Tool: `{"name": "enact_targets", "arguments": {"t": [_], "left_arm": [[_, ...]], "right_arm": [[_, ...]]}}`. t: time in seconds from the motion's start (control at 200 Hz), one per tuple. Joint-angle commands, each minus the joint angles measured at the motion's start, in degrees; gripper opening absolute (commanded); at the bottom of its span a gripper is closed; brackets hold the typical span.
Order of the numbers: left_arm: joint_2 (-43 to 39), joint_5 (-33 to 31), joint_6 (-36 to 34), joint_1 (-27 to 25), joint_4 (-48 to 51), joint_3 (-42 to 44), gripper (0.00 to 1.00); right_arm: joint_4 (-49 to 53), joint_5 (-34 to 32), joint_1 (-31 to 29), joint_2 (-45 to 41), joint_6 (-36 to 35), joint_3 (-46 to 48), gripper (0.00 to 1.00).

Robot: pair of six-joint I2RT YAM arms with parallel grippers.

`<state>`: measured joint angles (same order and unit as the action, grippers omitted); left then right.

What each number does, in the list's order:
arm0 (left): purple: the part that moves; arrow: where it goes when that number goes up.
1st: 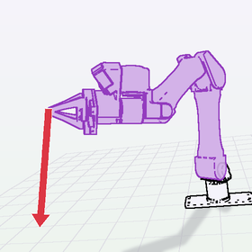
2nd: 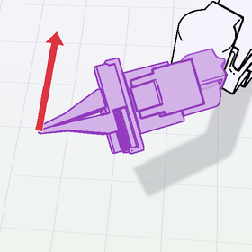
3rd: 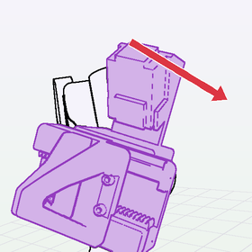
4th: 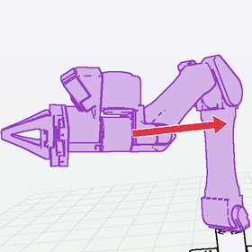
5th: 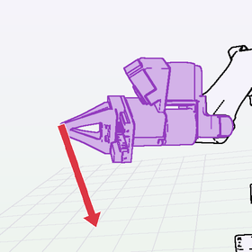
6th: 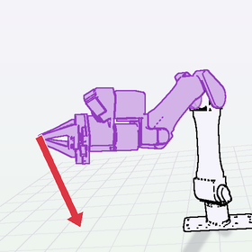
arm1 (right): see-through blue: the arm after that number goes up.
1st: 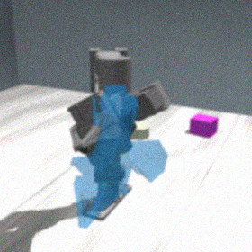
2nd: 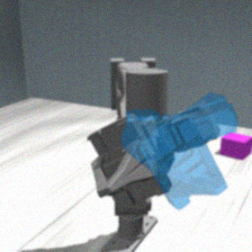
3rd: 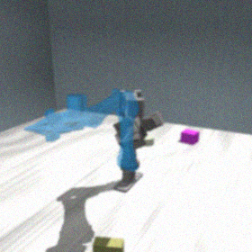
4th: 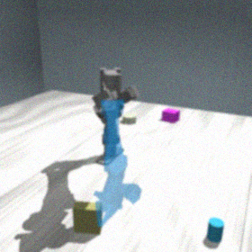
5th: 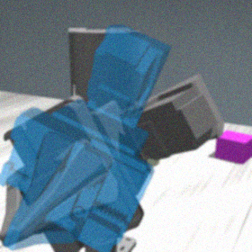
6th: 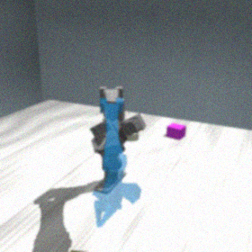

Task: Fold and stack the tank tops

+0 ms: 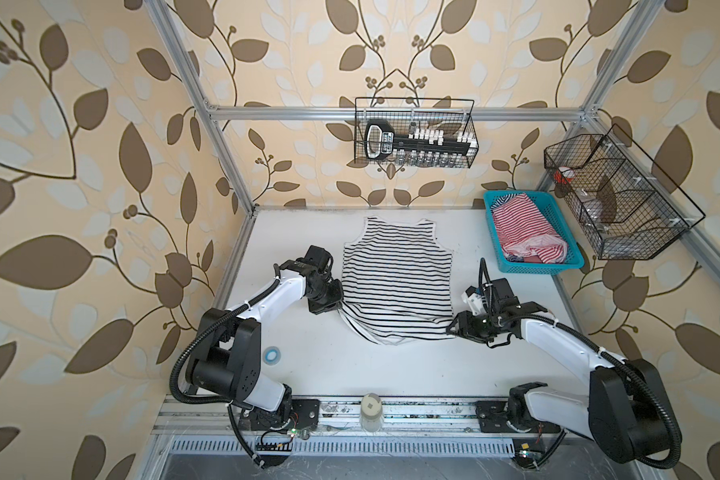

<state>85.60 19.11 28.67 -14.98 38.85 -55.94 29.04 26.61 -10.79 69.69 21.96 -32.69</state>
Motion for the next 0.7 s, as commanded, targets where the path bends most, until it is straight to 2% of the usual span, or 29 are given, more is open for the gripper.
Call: {"name": "enact_targets", "arguments": {"t": [0.0,0.2,0.425,0.465,0.585,0.695], "left_arm": [[0.1,0.0,-0.8,-0.1,0.8,-0.2,0.00],[0.2,-0.3,-0.8,-0.2,1.0,-0.4,0.00],[0.5,-0.5,-0.9,-0.2,1.4,-0.5,0.00],[0.4,-0.5,-0.8,-0.2,1.4,-0.5,0.00],[0.3,-0.5,-0.8,-0.2,1.3,-0.3,0.00],[0.4,-0.5,-0.8,-0.2,1.2,-0.3,0.00]], "right_arm": [[-2.2,1.0,0.3,-0.1,-2.2,0.3,0.51],[-3.3,1.4,0.1,1.7,-2.8,0.4,0.48],[-2.0,1.4,-0.5,3.3,-2.0,0.5,0.28],[-1.5,1.3,-0.5,3.0,-1.6,0.7,0.30],[-0.4,1.3,-0.7,1.1,-1.0,1.2,0.41],[0.2,1.3,-0.8,-0.6,-0.6,1.4,0.43]]}}
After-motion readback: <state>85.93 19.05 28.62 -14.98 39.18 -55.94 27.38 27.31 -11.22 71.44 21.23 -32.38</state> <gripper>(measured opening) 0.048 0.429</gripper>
